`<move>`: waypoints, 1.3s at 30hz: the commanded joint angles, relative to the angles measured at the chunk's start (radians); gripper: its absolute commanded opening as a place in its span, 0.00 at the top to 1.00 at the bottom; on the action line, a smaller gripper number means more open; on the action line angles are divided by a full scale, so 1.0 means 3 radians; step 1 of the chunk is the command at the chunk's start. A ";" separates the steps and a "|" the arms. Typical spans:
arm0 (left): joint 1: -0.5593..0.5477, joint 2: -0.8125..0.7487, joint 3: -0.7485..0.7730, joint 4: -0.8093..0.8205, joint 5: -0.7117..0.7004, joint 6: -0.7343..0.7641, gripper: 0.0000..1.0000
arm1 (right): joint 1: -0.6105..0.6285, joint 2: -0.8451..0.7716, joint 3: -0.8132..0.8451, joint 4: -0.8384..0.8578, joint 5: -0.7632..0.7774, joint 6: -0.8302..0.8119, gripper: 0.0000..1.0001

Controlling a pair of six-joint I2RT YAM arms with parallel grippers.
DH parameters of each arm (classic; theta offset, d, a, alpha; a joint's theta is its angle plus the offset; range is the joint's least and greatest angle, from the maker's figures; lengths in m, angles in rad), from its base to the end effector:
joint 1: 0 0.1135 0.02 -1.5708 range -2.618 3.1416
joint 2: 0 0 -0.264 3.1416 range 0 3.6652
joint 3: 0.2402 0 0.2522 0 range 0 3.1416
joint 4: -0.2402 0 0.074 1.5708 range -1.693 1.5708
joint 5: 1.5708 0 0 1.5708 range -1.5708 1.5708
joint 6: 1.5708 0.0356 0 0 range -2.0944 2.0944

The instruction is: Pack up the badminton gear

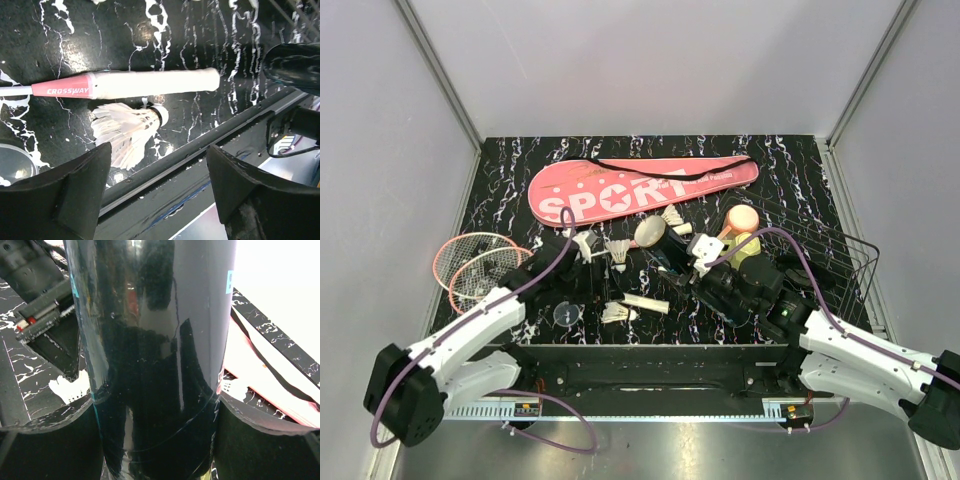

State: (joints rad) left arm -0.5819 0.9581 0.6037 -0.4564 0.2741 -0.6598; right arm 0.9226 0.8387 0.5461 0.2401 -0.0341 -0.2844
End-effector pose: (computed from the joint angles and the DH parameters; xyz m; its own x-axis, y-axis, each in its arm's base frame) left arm 0.1562 -0.1143 0.2223 -0.8983 -0.1154 -0.4241 0.1700 0.7986 -0.5773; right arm 0.1227 0.1640 0.2909 0.1989 -0.2018 -0.9590 -0.7933 0.5414 -0.2785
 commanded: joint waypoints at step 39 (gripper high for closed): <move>-0.0039 -0.0929 0.1879 -0.1035 -0.0063 0.1483 1.00 | 0.0033 0.0528 0.0256 -0.0350 -0.0770 -0.0330 0.56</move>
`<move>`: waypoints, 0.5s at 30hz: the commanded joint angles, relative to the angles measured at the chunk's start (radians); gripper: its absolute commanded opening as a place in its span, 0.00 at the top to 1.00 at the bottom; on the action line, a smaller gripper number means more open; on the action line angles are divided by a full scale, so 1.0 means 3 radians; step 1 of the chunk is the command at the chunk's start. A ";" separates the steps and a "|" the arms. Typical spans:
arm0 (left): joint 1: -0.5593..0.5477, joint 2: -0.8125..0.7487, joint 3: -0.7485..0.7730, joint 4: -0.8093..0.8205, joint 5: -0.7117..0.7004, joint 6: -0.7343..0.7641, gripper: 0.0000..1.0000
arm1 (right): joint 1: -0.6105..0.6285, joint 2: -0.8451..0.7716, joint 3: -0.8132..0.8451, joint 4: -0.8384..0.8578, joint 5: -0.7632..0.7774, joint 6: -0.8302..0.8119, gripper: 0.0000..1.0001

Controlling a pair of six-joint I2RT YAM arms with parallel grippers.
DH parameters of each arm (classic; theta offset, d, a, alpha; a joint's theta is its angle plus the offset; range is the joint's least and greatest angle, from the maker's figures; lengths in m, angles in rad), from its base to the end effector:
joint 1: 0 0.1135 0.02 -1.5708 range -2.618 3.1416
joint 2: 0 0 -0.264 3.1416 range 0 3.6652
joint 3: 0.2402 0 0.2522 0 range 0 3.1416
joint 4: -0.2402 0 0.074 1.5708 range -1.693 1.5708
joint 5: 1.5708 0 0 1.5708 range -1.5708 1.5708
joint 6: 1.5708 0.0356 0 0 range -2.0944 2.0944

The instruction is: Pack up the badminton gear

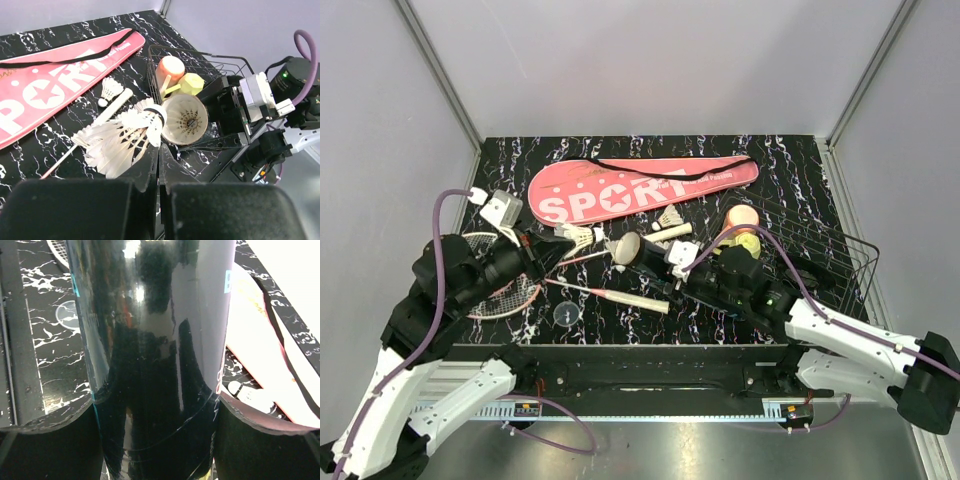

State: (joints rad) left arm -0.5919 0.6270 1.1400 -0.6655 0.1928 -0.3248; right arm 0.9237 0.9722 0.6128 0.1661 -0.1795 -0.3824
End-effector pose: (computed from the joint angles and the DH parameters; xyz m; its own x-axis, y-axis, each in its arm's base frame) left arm 0.0774 -0.0603 0.4243 -0.3444 -0.1459 -0.9274 0.6277 0.6988 -0.3430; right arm 0.1328 0.1863 0.2807 0.2249 -0.3114 -0.9233 -0.8695 0.3635 -0.3344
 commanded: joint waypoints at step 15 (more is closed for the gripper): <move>-0.0006 0.0604 -0.0062 0.0142 0.1647 0.0234 1.00 | 0.0198 0.0155 0.0074 -0.0002 -0.0409 -0.0085 0.56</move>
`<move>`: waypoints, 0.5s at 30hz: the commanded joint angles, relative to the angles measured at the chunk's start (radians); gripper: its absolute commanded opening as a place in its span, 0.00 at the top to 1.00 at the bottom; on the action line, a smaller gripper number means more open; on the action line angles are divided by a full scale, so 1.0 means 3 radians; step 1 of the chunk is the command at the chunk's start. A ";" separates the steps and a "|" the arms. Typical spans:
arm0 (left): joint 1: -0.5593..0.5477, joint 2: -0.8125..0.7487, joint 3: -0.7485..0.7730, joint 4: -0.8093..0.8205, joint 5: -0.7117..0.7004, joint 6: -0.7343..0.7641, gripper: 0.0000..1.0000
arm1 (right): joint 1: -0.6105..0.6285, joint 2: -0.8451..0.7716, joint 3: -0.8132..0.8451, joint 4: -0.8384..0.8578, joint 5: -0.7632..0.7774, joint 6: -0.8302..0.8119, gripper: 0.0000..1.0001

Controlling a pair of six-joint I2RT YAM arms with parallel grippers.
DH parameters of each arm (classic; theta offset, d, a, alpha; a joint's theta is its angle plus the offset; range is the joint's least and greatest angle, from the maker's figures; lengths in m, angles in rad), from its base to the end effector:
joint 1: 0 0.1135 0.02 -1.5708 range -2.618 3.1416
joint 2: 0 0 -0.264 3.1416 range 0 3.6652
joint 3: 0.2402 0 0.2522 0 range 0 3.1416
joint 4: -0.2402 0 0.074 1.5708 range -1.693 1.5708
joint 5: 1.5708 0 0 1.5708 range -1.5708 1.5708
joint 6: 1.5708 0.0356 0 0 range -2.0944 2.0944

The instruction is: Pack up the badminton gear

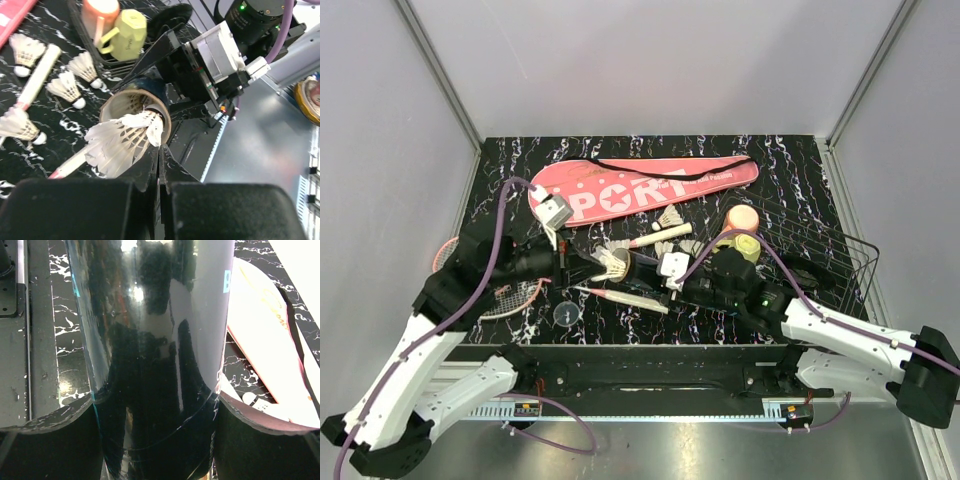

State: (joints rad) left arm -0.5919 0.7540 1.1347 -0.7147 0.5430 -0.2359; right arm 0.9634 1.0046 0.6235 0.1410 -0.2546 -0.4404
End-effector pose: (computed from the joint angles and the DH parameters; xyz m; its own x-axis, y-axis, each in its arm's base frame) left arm 0.0988 -0.0886 0.4067 -0.4708 0.0754 -0.8790 0.7948 0.4688 -0.3855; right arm 0.1259 0.1968 0.2751 0.2755 -0.3265 -0.9042 -0.9030 0.2347 -0.3599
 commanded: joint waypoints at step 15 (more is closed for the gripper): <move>-0.0001 0.0110 -0.0264 0.0812 0.0787 -0.0318 0.21 | 0.0092 -0.0219 -0.0140 0.0169 0.0031 0.0154 0.57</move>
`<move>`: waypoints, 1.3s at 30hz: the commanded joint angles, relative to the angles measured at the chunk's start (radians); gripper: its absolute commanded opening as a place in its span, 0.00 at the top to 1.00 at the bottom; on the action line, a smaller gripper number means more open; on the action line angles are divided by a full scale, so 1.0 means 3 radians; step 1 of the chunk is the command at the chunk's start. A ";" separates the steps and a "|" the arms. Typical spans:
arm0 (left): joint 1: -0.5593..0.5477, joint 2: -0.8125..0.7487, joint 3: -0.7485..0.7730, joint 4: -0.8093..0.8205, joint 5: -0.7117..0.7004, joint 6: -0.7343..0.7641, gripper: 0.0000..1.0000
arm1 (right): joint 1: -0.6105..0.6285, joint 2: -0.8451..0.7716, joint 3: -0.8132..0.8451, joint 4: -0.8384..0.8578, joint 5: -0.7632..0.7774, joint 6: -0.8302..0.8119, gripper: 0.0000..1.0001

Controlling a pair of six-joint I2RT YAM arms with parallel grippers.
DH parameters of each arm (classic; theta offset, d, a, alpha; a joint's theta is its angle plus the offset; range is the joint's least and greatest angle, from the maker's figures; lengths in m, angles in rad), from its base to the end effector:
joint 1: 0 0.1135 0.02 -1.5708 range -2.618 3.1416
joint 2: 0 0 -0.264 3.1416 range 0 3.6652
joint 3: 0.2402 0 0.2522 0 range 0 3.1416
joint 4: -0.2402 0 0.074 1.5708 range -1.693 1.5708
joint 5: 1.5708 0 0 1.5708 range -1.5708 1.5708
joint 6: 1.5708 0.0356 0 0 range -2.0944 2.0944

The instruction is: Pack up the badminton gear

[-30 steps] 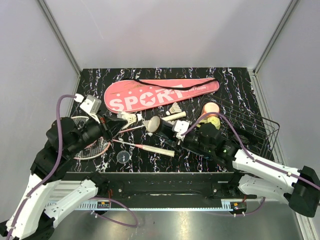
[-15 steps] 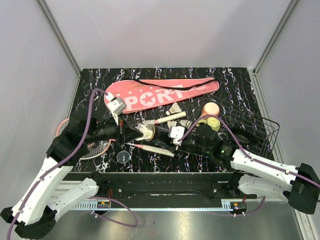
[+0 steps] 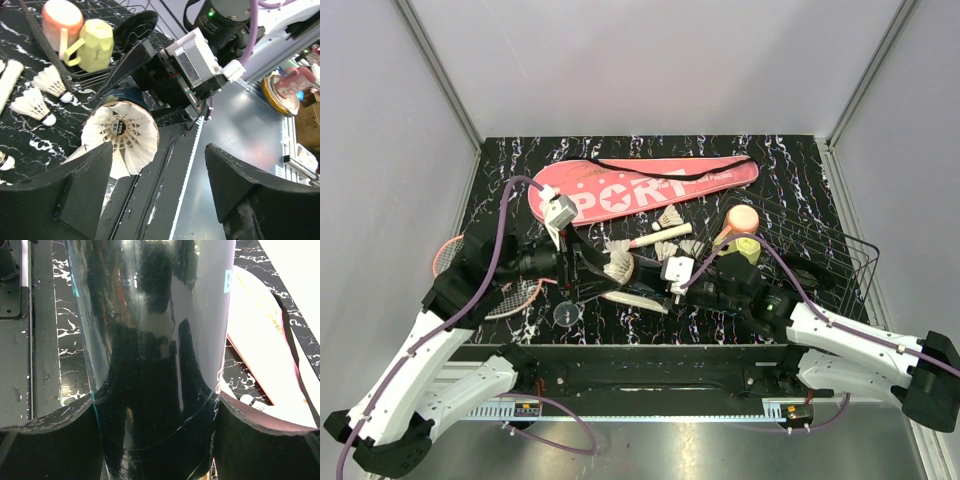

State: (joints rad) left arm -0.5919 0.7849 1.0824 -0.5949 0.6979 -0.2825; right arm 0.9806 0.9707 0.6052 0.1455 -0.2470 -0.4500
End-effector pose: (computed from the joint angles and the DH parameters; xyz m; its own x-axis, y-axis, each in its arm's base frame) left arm 0.1090 -0.1008 0.3996 -0.4948 0.0753 -0.8657 0.8324 0.3270 -0.4474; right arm 0.1191 0.1935 0.2762 0.2988 -0.3118 -0.9020 -0.8978 0.2286 -0.3764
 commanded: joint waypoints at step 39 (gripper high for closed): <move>-0.0752 0.0830 0.0022 0.0684 0.0128 -0.0296 0.01 | 0.0137 0.0027 0.0002 0.0175 0.0276 0.0227 0.59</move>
State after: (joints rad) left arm -0.7406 1.0302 1.0718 -0.4736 0.7544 -0.3664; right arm 1.0004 0.9653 0.5854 0.1425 -0.1322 -0.4488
